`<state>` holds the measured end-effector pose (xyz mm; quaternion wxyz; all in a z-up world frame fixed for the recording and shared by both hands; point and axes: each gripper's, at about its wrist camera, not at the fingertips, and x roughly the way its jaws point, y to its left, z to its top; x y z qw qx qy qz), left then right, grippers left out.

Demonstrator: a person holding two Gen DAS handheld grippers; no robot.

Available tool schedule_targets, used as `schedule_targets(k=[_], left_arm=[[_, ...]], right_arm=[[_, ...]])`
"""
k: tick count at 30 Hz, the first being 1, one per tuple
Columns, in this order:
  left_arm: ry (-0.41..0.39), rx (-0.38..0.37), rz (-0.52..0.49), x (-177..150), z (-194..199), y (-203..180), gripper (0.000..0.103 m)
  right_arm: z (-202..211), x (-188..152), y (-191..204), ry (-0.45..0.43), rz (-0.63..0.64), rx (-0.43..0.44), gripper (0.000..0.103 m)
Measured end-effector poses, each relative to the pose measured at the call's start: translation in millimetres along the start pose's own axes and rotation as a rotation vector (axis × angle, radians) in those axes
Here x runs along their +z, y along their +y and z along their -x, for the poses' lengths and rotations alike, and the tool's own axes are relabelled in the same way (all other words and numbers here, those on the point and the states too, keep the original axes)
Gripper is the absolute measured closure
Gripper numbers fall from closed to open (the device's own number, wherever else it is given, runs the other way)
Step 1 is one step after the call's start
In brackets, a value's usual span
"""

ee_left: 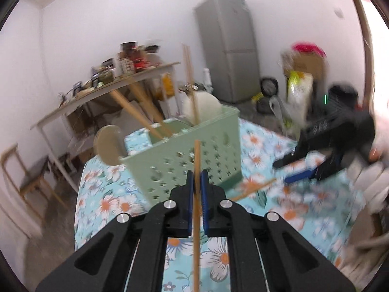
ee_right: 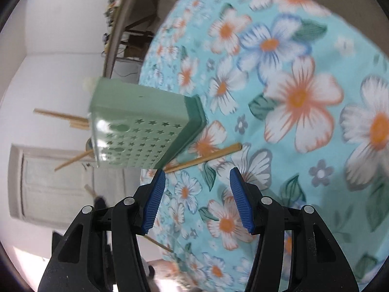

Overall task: Organize utensils
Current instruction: 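Lift the chopstick upright with the left tool while the right tool grasps another chopstick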

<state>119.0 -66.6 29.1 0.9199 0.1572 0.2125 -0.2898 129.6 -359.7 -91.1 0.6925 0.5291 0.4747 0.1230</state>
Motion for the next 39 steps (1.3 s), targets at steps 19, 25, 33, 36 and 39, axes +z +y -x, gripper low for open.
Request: schedule_targets(k=[19,25,33,36,39], left_arm=[[-0.057,0.003,0.185,-2,24,41,0.098],[-0.061,0.004,0.196,-5,26,43,0.098],[-0.070,0.005,0.223,-4,30,50,0.098],[-0.070,0.005,0.229,-3,30,51,0.098],[-0.073,0.005,0.234,-2,30,50,0.098]], right_arm=[[-27,17,-17,-0.142,-0.308,-0.036,0.076],[-21,13,-35,-0.161,-0.376,-0.018,0.095],[0,12,-12,-0.216,-0.218,-0.025,0.095],[16,11,10,-0.259,-0.099,-0.037,0.095],[34,5,34,-0.306,0.024,-0.052,0.096]])
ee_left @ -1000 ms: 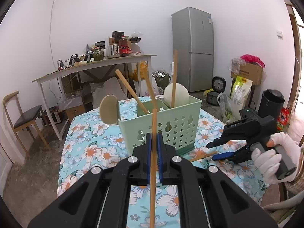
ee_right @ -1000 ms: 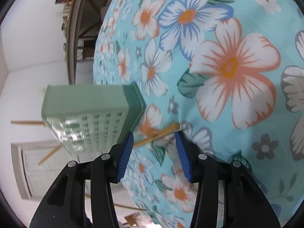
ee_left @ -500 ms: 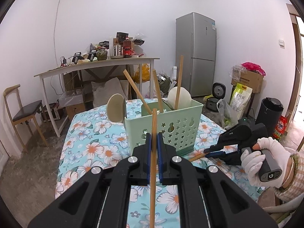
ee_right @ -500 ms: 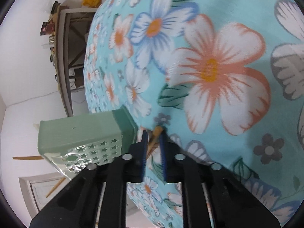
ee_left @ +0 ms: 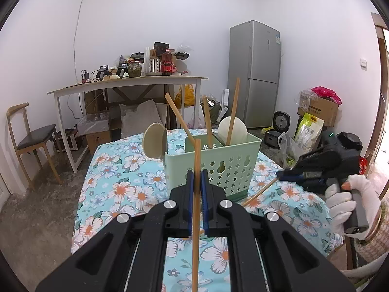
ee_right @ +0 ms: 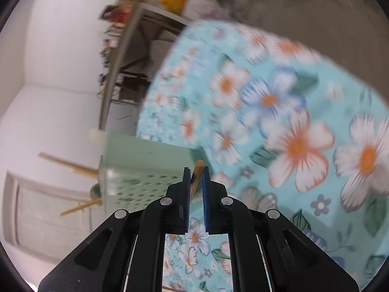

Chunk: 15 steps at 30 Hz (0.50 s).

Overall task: Organize utensils
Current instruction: 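Lift the chopstick upright with the left tool while the right tool grasps another chopstick, then raise both held chopsticks upright and carry them above the green basket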

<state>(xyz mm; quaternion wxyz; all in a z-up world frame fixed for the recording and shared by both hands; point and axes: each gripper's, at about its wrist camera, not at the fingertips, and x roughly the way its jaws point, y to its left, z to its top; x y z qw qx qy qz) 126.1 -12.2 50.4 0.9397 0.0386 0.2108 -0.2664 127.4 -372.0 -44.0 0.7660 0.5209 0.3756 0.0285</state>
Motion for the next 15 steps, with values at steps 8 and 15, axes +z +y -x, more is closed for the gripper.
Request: schedule_targets(k=[8,15], left_arm=[[-0.014,-0.001,-0.010,6,2,-8,0.098],[-0.039,0.002,-0.031,17,8,-12,0.098]], right_arm=[[45,-5,49,-0.114,0.260,0.020,0.098],[76,-12,76,-0.187,0.388,0.049,0.099]])
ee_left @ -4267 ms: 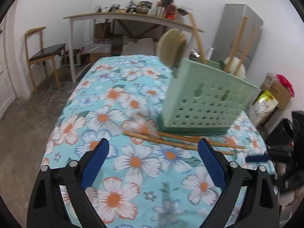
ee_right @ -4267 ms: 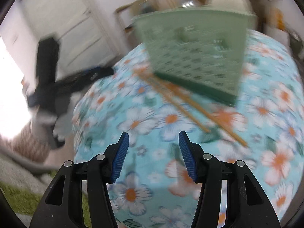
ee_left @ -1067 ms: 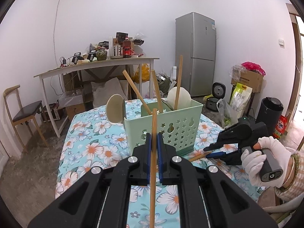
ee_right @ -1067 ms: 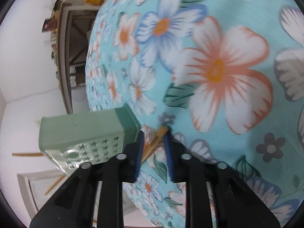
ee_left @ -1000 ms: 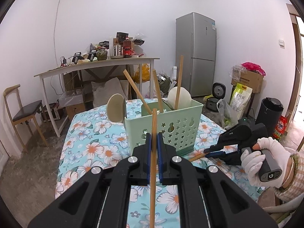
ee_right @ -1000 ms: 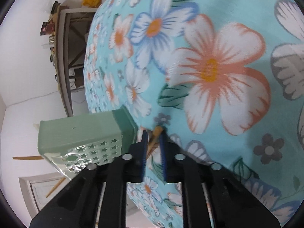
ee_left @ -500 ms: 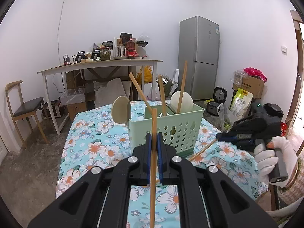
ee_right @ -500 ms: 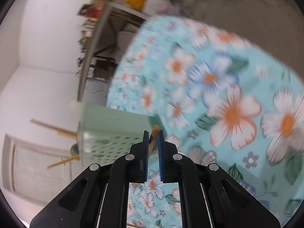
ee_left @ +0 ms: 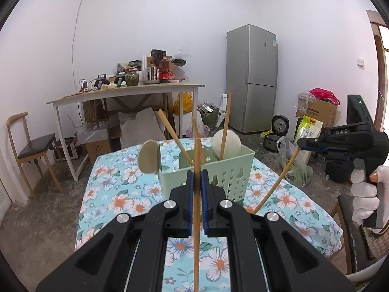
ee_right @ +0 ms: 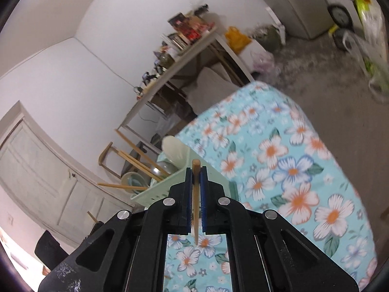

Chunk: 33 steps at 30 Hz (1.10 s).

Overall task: Organize utensils
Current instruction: 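Raise both held chopsticks upright and carry them above the green basket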

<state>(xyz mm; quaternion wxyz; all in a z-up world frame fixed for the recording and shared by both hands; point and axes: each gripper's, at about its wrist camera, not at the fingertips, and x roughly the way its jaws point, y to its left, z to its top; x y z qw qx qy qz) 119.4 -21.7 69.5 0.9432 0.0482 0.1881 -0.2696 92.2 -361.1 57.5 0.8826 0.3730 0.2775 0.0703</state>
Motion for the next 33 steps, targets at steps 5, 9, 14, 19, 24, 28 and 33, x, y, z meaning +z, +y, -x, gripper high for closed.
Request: schedule_targets(k=[5,9,14,19,24,28,33], left_arm=[[-0.009,0.000,-0.004,7,2,-3,0.098],[-0.007,0.002,-0.001,14,0,-3,0.098],[-0.021,0.008,-0.002,24,1,-5,0.098],[-0.044,0.013,-0.016,36,4,-9,0.098],[-0.069,0.006,-0.029,50,5,-12,0.098],[-0.093,-0.006,-0.033,61,6,-17,0.098],[-0.115,-0.015,-0.050,71,7,-22,0.098]], right_arm=[[11,4,7,-0.026,0.030,0.024,0.099],[20,4,12,-0.046,0.057,0.036,0.099],[26,9,15,-0.060,0.079,0.057,0.099],[32,12,16,-0.075,0.087,0.079,0.099],[39,15,16,-0.094,0.095,0.089,0.099],[43,17,15,-0.102,0.096,0.096,0.099],[48,19,13,-0.112,0.094,0.103,0.099]])
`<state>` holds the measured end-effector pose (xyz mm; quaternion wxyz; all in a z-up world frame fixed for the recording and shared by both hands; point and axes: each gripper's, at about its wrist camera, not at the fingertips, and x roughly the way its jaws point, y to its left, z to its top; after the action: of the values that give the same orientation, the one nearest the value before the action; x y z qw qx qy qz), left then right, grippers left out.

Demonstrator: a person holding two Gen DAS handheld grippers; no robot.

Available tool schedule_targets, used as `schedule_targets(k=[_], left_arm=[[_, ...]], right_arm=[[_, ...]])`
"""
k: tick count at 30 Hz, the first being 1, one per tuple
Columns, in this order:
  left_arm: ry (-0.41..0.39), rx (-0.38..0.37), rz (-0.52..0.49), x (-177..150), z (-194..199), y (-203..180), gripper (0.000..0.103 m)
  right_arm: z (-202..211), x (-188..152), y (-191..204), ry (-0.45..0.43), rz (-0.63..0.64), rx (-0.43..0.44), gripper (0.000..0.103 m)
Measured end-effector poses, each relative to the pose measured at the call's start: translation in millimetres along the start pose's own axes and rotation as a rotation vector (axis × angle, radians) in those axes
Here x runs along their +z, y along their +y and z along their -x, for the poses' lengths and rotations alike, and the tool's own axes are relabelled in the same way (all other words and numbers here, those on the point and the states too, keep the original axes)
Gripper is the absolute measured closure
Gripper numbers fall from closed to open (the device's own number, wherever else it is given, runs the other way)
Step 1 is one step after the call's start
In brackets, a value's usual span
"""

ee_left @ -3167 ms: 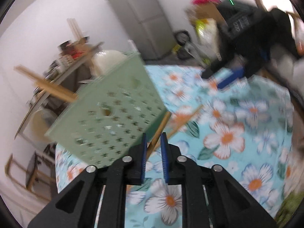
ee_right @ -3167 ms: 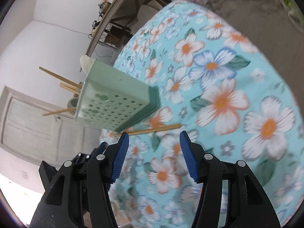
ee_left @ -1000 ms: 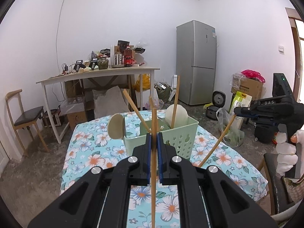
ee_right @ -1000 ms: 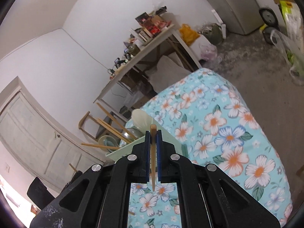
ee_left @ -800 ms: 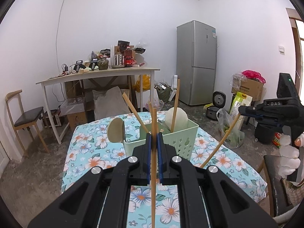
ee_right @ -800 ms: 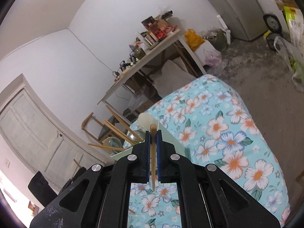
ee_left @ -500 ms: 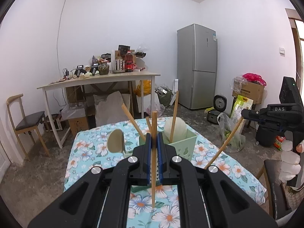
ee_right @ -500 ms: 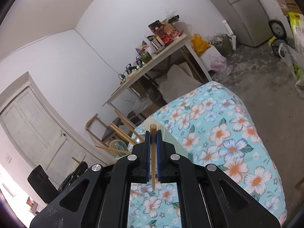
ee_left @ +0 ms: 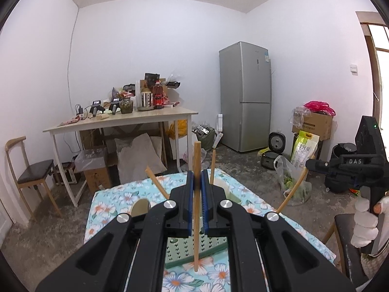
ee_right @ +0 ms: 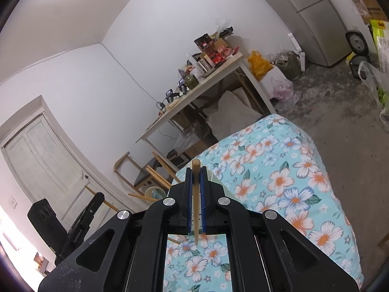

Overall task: Organize utensils
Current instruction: 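Raise both held chopsticks upright and carry them above the green basket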

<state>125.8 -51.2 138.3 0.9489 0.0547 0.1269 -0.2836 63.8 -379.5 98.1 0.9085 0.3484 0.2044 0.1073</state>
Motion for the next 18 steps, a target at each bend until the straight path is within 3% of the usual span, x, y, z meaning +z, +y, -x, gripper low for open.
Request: schedule_targets(k=[18], left_arm=[[-0.044,-0.012,-0.004,22,2,-9,0.098]], right_arm=[[4,3,2,-0.004,-0.003,0.012,0.099]])
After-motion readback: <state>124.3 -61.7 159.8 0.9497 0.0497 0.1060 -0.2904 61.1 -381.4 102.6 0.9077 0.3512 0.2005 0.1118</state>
